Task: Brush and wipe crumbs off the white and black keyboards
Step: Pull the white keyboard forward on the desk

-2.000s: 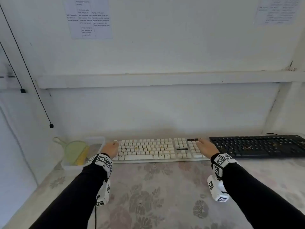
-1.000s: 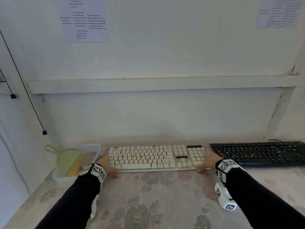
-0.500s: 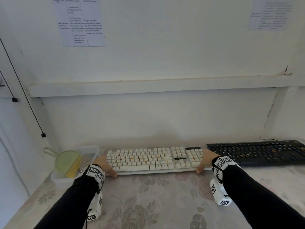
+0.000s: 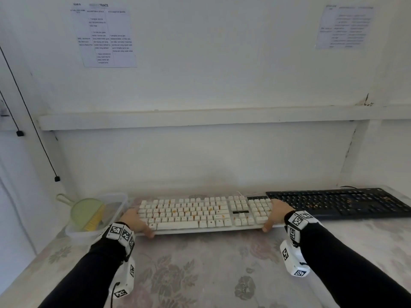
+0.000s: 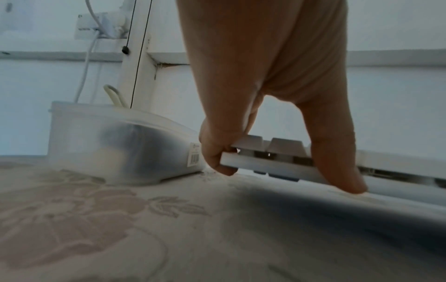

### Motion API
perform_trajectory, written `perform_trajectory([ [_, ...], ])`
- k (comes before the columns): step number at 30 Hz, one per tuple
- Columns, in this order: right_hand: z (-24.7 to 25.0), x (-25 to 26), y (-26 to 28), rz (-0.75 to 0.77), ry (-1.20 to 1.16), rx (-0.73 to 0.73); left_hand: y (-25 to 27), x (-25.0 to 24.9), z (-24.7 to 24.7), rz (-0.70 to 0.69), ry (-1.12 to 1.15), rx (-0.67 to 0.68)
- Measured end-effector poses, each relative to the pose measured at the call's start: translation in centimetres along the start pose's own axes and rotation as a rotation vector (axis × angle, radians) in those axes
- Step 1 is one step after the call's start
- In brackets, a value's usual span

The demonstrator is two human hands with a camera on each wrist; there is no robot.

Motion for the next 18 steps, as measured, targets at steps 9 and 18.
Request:
perform_trajectory([
  [9,2.6,-3.7,3.5,0.053,-0.009,-0.040,6.1,-0.8,0.3,-0.017,0.099,0.002],
  [18,5.0,-9.6,7.7,0.037,0.001,-0.047,12.5,-2.5,-2.2,-0.029,0.057,0.034],
])
Point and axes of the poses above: each hand's wrist, its own y-axis away from the middle knuckle, its own z-axis out of the back of the hand, x = y × z, the point moved 9 cm from there along -y, towards the middle knuckle, and after that the axes turned 12 degrees about -x, right-handed, at the moved point
